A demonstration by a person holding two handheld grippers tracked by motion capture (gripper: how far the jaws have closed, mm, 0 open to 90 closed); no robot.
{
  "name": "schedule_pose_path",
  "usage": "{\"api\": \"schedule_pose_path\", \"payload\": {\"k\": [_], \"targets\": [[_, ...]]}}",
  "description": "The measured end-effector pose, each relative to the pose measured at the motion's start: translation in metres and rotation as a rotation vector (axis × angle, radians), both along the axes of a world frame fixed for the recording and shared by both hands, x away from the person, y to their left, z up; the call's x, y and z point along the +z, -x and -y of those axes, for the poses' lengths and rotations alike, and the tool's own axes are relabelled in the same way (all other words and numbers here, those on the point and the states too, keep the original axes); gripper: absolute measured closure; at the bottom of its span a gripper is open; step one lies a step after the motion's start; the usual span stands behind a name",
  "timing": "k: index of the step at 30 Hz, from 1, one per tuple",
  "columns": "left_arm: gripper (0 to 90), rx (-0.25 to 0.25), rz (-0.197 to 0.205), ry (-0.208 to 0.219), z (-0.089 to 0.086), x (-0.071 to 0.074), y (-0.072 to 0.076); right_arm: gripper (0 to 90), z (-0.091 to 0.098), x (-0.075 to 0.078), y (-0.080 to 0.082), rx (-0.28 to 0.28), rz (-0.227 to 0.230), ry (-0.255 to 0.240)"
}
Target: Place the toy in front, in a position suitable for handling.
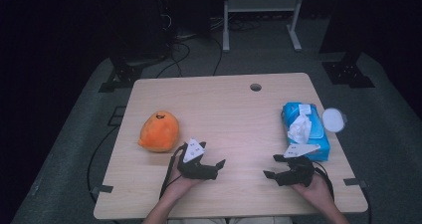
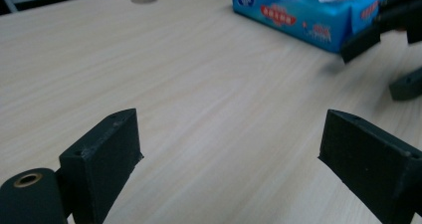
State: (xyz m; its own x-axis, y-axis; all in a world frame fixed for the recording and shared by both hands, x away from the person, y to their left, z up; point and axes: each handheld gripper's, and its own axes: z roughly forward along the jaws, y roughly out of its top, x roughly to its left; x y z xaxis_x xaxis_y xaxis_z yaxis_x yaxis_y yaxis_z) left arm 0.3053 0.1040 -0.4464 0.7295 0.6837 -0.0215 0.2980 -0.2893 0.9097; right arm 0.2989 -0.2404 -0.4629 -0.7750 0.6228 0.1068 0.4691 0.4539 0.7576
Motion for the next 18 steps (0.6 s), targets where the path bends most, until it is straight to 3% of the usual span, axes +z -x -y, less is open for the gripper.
{"api": "schedule_pose_path", "payload": {"k": [3,6,12,18], "targets": [[8.8,0.013,0.013,0.017,-0.004,0.005,-0.001,25.5,0.000,-0.001,-0.001,0.002,-0.007,0.001],[8.8,0.046,0.023,0.075,-0.013,0.016,-0.003,25.5,0.000,-0.002,-0.001,0.003,-0.008,-0.004],[8.8,0.096,0.085,0.087,-0.033,0.032,-0.005,25.5,-0.002,-0.002,0.001,0.003,-0.008,0.006],[8.8,0.204,0.121,0.131,-0.070,0.047,-0.010,25.5,-0.007,-0.003,0.002,0.009,-0.003,0.017]]}}
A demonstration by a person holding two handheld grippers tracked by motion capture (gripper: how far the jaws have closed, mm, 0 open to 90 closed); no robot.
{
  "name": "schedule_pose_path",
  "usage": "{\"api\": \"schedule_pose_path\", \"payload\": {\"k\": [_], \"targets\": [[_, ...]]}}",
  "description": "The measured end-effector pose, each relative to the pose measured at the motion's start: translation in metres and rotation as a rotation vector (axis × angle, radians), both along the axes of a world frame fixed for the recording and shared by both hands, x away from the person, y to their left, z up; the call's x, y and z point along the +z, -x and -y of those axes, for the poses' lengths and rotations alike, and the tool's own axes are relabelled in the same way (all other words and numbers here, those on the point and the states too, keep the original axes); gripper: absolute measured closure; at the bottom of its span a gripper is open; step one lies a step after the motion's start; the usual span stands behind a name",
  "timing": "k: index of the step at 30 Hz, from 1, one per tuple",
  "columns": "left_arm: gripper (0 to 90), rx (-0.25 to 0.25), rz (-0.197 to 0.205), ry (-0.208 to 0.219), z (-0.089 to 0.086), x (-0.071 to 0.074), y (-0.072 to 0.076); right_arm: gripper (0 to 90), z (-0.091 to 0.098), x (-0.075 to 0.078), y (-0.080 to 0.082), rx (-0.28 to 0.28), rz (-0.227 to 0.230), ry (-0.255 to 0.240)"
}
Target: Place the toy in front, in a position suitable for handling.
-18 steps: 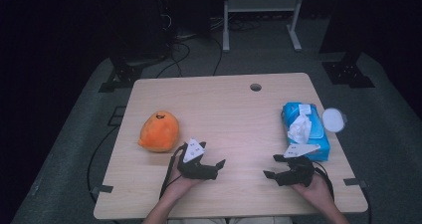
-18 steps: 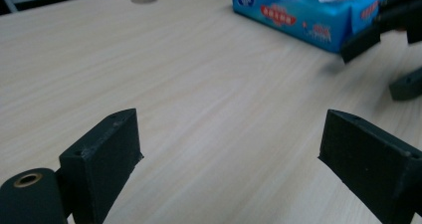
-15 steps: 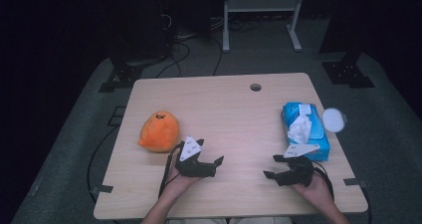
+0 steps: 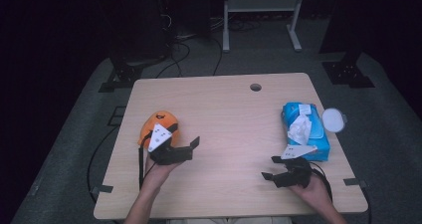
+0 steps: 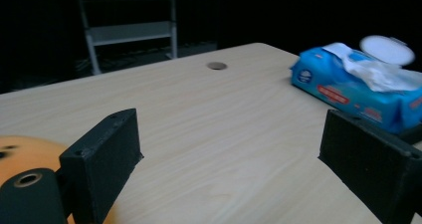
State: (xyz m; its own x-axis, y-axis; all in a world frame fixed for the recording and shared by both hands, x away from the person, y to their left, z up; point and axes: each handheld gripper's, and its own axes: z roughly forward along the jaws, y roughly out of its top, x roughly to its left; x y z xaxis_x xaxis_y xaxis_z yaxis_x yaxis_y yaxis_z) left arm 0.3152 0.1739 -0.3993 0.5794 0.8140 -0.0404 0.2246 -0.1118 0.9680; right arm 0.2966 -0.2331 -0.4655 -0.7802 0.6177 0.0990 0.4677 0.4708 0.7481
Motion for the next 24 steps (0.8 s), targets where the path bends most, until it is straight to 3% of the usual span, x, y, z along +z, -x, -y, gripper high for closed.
{"api": "schedule_pose_path", "payload": {"k": [1,4,10,24], "targets": [[8.8,0.000,0.000,0.000,0.000,0.000,0.000,25.5,-0.001,0.000,0.000,0.004,0.000,0.008],[8.8,0.060,0.016,0.020,-0.019,0.005,-0.002,25.5,-0.003,-0.001,0.001,0.012,0.004,0.014],[8.8,0.141,0.027,0.018,-0.044,0.006,-0.006,25.5,-0.004,-0.001,0.000,0.015,0.002,0.015],[8.8,0.231,-0.027,0.029,-0.073,-0.010,-0.015,25.5,-0.004,0.001,0.001,0.023,0.013,0.012]]}}
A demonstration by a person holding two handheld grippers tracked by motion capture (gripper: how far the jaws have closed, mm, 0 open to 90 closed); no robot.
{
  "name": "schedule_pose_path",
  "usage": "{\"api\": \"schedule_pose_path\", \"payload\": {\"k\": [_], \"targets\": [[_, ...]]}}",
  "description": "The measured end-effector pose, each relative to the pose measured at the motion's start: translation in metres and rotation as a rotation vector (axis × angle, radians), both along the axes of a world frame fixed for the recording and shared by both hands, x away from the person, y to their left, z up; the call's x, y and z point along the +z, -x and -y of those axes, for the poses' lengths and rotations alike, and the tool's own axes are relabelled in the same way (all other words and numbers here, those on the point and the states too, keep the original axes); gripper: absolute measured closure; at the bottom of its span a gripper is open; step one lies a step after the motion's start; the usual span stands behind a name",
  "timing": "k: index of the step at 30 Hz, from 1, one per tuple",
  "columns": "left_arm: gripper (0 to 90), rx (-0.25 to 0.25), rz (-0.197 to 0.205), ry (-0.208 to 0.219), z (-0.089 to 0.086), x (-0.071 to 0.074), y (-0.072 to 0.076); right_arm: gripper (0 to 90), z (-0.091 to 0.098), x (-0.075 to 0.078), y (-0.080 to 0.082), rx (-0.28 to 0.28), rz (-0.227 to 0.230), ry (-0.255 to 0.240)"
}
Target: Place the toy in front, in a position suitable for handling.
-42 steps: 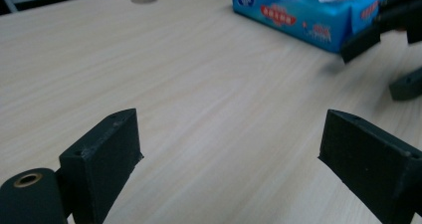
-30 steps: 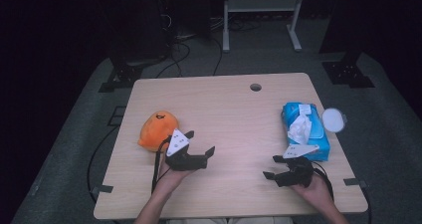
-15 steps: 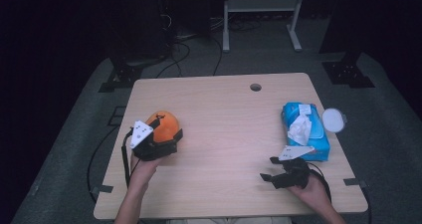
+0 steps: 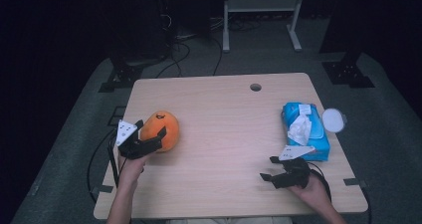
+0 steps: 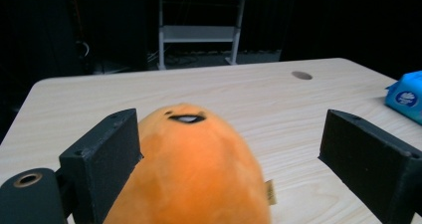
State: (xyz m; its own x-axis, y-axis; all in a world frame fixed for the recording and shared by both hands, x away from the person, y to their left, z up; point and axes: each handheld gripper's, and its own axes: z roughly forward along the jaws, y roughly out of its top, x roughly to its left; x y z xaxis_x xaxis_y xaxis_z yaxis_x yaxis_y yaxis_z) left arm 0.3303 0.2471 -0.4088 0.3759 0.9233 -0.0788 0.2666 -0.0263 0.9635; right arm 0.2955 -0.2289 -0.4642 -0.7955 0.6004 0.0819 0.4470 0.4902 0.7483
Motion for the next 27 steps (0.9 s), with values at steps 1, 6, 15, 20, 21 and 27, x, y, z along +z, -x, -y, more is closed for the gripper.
{"api": "schedule_pose_path", "payload": {"k": [1,6,15,20,21,27], "targets": [[8.8,0.014,-0.004,-0.016,-0.002,-0.003,-0.002,25.6,0.000,0.000,0.000,0.002,0.002,0.002],[8.8,0.044,-0.027,-0.029,-0.006,-0.013,-0.006,25.6,-0.002,0.000,0.000,0.007,-0.003,0.004],[8.8,0.053,-0.045,-0.082,-0.003,-0.025,-0.013,25.6,-0.004,-0.001,0.001,0.017,-0.002,0.015],[9.0,0.037,-0.038,-0.103,0.002,-0.026,-0.014,25.6,-0.004,-0.001,0.001,0.018,0.002,0.016],[9.0,0.034,-0.035,-0.113,0.004,-0.027,-0.014,25.6,-0.004,-0.001,0.001,0.019,0.003,0.015],[9.1,0.045,-0.054,-0.207,0.010,-0.036,-0.016,25.6,-0.005,0.000,0.001,0.021,0.004,0.016]]}}
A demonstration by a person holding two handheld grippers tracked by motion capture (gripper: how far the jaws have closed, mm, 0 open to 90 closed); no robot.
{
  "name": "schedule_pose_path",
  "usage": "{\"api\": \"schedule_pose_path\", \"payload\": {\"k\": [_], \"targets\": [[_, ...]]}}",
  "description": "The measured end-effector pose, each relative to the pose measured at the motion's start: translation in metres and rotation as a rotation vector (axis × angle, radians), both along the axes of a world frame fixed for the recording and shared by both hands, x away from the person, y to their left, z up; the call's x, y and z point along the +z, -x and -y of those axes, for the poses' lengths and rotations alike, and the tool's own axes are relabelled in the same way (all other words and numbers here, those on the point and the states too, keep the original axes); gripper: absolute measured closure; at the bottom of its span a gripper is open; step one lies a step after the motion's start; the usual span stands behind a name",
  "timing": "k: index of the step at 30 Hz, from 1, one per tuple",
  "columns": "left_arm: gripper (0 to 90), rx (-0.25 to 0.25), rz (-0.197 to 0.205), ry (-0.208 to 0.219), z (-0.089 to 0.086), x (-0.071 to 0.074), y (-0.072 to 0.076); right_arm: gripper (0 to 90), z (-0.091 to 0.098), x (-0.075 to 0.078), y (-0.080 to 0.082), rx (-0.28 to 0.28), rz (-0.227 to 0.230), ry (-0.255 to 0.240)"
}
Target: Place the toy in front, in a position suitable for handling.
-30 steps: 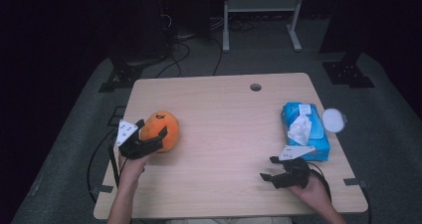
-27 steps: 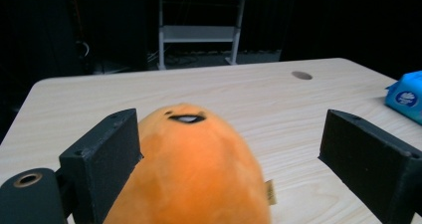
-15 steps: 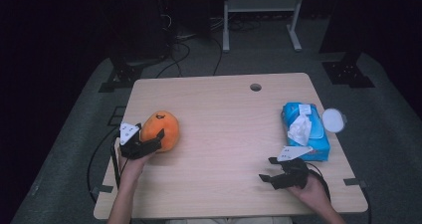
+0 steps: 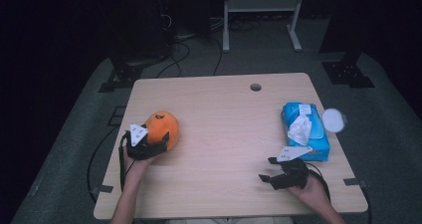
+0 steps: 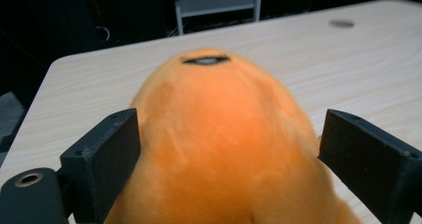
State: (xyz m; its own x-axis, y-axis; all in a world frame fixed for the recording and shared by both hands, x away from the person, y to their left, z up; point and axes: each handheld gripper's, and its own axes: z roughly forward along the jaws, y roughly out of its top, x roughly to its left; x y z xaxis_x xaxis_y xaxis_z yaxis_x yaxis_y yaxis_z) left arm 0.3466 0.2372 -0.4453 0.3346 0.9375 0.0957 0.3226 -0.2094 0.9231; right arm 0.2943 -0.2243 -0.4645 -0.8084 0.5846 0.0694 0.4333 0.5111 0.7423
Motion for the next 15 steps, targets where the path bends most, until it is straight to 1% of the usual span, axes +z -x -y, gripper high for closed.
{"api": "schedule_pose_path", "payload": {"k": [1,2,6,8,12,13,15], "targets": [[9.1,0.006,-0.005,-0.006,0.0011,-0.0017,-0.0003,25.6,0.0000,0.0002,0.0002,-0.001,0.001,-0.001],[9.1,0.006,-0.005,-0.006,0.0011,-0.0017,-0.0003,25.6,0.0000,0.0002,0.0002,-0.001,0.001,-0.001],[9.2,0.018,-0.007,-0.028,0.0049,-0.0059,-0.0012,25.6,-0.0003,-0.0007,-0.0002,0.001,-0.002,0.001],[9.8,0.020,-0.002,-0.049,0.0056,-0.0084,-0.0022,25.6,-0.0011,-0.0012,-0.0002,0.001,-0.004,0.004],[17.9,0.021,0.000,-0.057,0.0052,-0.0087,-0.0031,25.6,-0.0021,-0.0014,0.0002,0.003,-0.004,0.009],[17.9,0.020,0.001,-0.059,0.0049,-0.0086,-0.0031,25.6,-0.0023,-0.0015,0.0003,0.004,-0.003,0.008],[23.3,0.027,0.007,-0.068,0.0047,-0.0086,-0.0030,25.6,-0.0028,-0.0022,0.0001,0.003,-0.006,0.010]]}}
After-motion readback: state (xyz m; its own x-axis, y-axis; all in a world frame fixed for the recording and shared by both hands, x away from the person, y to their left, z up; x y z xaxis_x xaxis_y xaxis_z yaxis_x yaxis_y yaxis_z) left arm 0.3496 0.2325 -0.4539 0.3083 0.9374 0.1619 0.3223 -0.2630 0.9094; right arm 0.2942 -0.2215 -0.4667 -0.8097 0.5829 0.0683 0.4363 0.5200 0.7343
